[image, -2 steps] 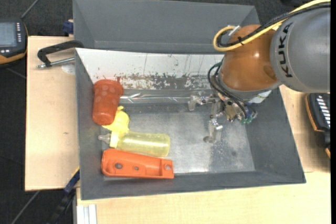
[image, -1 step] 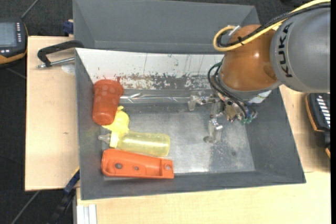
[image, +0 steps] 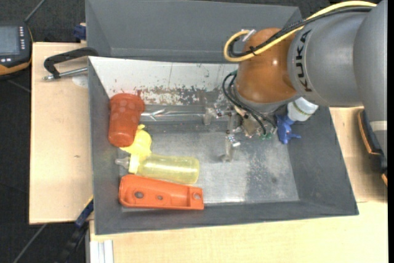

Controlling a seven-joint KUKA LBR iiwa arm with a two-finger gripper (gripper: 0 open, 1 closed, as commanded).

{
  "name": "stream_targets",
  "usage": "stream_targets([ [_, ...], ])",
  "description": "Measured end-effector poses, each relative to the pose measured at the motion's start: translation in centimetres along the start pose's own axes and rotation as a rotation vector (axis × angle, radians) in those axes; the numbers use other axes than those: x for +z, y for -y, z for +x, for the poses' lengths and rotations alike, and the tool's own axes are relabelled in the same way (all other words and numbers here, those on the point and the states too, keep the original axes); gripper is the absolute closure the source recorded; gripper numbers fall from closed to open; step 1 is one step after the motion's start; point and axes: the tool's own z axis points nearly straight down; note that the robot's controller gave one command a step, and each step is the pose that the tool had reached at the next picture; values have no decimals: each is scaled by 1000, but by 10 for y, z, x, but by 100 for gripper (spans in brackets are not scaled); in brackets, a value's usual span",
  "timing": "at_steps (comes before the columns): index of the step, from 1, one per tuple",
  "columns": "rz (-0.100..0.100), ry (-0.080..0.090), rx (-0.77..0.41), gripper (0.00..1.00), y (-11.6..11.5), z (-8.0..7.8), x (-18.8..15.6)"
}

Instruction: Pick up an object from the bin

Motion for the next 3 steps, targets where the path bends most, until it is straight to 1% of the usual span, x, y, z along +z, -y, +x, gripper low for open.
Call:
stream_targets([
  [1, -3, -7, -105, 0, -31, 14, 7],
  [2, -1, -1, -177, 0, -77, 10, 6],
  [3, 2, -2, -198, 0, -120, 0, 5],
])
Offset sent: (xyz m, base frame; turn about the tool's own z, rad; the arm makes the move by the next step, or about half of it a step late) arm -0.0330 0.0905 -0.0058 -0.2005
